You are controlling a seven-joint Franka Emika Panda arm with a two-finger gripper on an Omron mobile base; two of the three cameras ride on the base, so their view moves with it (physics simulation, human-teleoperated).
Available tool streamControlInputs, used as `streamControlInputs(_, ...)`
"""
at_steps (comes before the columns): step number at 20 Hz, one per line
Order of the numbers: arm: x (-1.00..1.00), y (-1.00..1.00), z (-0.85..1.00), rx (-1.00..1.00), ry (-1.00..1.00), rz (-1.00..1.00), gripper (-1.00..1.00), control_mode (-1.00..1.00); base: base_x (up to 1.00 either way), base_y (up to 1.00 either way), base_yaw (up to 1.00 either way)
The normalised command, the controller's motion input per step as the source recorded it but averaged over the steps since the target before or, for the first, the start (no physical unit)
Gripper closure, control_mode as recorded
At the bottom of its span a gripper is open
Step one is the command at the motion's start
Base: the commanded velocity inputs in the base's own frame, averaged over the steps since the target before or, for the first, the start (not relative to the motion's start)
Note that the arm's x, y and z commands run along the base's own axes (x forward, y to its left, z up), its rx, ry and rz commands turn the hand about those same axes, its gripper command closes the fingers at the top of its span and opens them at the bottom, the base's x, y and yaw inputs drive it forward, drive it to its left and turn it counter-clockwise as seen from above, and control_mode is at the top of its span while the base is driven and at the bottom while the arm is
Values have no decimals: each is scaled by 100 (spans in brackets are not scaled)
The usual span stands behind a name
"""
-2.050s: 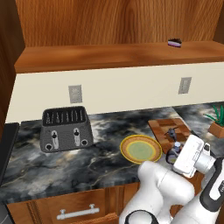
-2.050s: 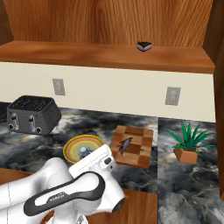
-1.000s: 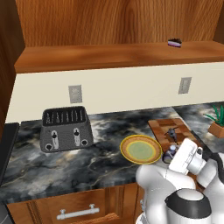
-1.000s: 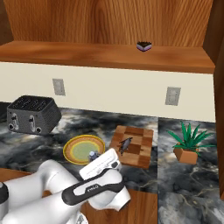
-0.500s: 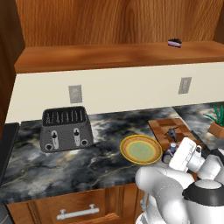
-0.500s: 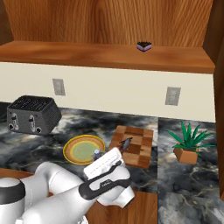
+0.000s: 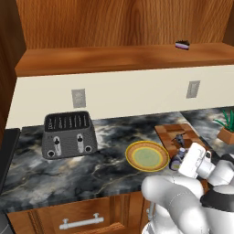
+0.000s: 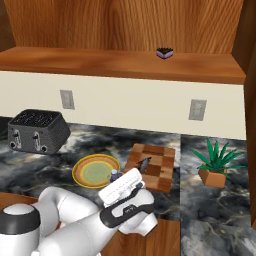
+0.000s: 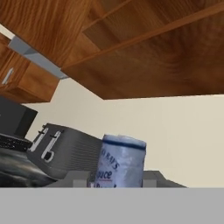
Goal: Pick the fish from the plate and place it on the cutting board. Then pick the condiment bottle from the cabinet and place it next to the cutting board.
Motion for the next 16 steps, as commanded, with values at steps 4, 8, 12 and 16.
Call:
streamControlInputs(4, 0, 0, -22, 1, 0, 0, 100, -100, 0, 0, 0)
streamControlInputs(8, 0, 5, -23, 0, -1, 0, 100, -100, 0, 0, 0)
streamControlInputs(12, 0, 12, -22, 0, 0, 0, -100, -100, 0, 0, 0)
streamControlInputs(16, 0, 9, -19, 0, 0, 0, -100, -100, 0, 0, 0)
